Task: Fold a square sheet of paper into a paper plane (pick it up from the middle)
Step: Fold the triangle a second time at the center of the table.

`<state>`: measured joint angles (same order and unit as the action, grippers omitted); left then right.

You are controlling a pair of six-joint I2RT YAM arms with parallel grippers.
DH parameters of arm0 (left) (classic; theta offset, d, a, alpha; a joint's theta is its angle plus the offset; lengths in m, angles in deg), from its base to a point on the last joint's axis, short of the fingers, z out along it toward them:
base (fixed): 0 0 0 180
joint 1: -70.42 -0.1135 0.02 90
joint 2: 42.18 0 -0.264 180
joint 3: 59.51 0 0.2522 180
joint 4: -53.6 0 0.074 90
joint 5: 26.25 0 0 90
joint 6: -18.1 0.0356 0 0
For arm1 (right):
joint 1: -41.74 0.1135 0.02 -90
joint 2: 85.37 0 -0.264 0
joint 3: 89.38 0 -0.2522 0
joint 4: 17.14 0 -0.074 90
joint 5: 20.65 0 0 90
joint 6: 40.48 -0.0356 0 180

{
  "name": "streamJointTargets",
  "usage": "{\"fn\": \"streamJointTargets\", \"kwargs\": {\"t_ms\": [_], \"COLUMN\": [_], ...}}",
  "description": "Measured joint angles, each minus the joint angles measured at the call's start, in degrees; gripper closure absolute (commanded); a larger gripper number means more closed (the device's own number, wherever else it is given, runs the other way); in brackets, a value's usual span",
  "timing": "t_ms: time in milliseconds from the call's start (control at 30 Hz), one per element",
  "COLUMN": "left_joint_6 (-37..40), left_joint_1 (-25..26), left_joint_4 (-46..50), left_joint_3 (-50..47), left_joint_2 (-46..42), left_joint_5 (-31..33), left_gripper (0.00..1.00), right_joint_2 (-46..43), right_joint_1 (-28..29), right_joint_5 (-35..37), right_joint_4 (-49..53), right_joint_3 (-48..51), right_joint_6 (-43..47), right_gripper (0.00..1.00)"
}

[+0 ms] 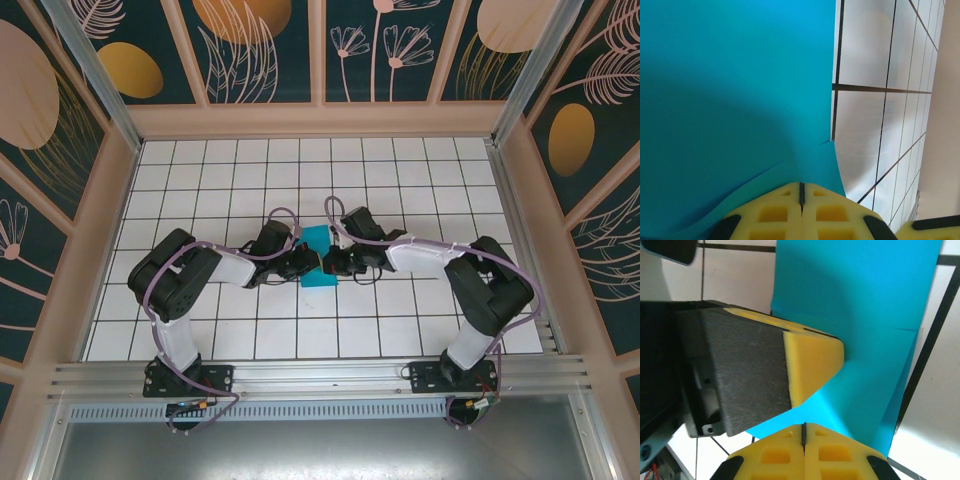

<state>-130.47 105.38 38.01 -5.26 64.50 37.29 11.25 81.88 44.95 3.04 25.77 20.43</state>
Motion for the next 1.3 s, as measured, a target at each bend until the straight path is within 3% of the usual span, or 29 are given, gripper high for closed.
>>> {"fn": "streamJointTargets", "kwargs": {"t_ms": [333, 1300], "left_joint_6": [0.0, -0.2], "left_joint_1": [0.0, 0.3], "left_joint_4": [0.0, 0.0], "left_joint_3": [0.0, -0.2], "left_joint_2": [0.0, -0.2], "left_joint_5": [0.2, 1.1], "left_gripper": [1.0, 1.0], "right_joint_2": [4.1, 3.3], "right_joint_1": [1.7, 1.8], "right_joint_5": [2.8, 5.4], "right_joint_4": [0.3, 1.8], "right_joint_3": [0.0, 0.3], "right_joint_6": [0.0, 1.3], "right_gripper": [1.0, 1.0]}}
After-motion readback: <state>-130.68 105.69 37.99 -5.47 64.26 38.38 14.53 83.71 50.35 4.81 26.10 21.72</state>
